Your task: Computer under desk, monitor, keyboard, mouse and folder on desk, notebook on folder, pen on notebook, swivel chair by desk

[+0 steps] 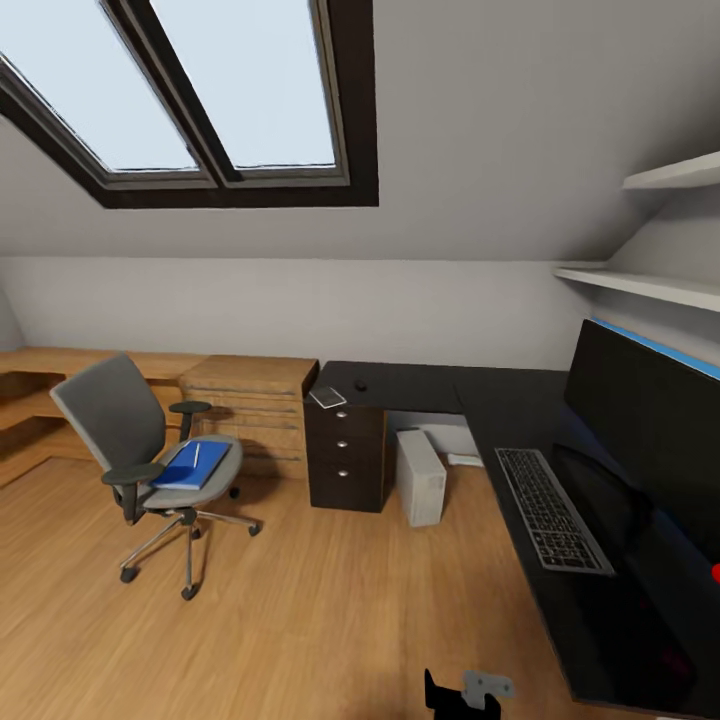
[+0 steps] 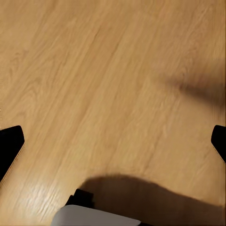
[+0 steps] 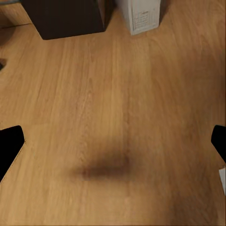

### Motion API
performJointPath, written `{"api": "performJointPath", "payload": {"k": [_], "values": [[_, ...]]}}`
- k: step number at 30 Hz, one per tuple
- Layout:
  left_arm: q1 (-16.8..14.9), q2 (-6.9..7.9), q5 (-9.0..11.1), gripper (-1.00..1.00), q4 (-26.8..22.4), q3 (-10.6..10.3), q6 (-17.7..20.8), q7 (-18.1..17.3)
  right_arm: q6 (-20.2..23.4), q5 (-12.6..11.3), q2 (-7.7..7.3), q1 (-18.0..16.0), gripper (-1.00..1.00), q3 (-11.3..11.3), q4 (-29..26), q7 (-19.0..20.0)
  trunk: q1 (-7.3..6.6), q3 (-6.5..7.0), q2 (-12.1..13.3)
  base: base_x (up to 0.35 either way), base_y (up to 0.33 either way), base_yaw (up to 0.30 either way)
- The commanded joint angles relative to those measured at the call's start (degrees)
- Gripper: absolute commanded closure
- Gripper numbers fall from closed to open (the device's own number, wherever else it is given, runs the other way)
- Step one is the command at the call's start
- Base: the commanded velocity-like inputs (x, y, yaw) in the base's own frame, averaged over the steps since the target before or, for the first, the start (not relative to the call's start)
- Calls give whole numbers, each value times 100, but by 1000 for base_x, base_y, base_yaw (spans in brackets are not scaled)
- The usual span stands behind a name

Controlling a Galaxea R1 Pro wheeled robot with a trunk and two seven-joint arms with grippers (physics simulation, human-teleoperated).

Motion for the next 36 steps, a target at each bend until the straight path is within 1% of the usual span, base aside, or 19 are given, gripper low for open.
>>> {"api": "performJointPath", "payload": {"k": [1,8,36], "values": [[-6,7,45,-100,-3,-49,-26,38,-25,-60,2,-7,-100,48,14,8,4,1,-5,318,134,72],[-6,0,44,-100,-3,-49,-26,34,-26,-61,2,-7,-100,48,13,8,4,21,-5,322,57,29],[-6,6,35,-100,-3,-49,-33,33,-26,-55,-3,-7,-100,48,13,8,4,23,-5,326,1,1]]}}
